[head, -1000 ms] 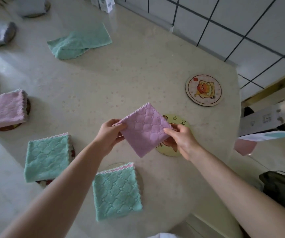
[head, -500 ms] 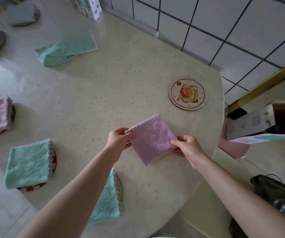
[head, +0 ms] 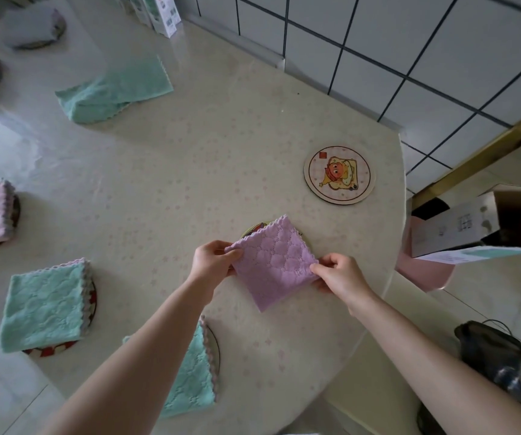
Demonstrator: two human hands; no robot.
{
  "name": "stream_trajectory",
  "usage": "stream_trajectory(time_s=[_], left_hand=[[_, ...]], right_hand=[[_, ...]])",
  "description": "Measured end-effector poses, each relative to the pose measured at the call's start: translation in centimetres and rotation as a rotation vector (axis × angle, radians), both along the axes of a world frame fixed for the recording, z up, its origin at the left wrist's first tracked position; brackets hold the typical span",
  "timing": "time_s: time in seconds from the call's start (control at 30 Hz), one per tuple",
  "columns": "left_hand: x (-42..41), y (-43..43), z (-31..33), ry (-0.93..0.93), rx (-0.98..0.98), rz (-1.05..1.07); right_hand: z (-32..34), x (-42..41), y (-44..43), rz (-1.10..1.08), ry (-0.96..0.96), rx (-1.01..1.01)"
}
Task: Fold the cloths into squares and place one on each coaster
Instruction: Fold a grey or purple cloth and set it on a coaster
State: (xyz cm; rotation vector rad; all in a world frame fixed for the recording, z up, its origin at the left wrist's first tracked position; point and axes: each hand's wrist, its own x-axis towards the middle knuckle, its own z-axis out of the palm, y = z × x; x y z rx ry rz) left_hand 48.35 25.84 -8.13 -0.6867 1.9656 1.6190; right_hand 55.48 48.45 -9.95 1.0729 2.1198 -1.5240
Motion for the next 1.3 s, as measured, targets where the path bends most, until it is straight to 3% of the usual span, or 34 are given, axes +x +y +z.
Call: stream_trajectory(time_s=[0.37, 0.77, 1.3], left_hand=[[2.3, -1.0, -0.5, -0.031, -0.010, -0.027], [3.6, -1.7, -1.4, 0.027, -0.268, -0.244], [-0.8, -1.7, -0.1, 0.162, -0.213, -0.256]], right_hand=[[0.1, -3.5, 0.4, 0.140, 0.123, 0.185], [1.3, -5.1, -0.3, 0.220, 0.211, 0.256], [1.8, -1.9, -1.4, 0.095, -0.001, 0.308]])
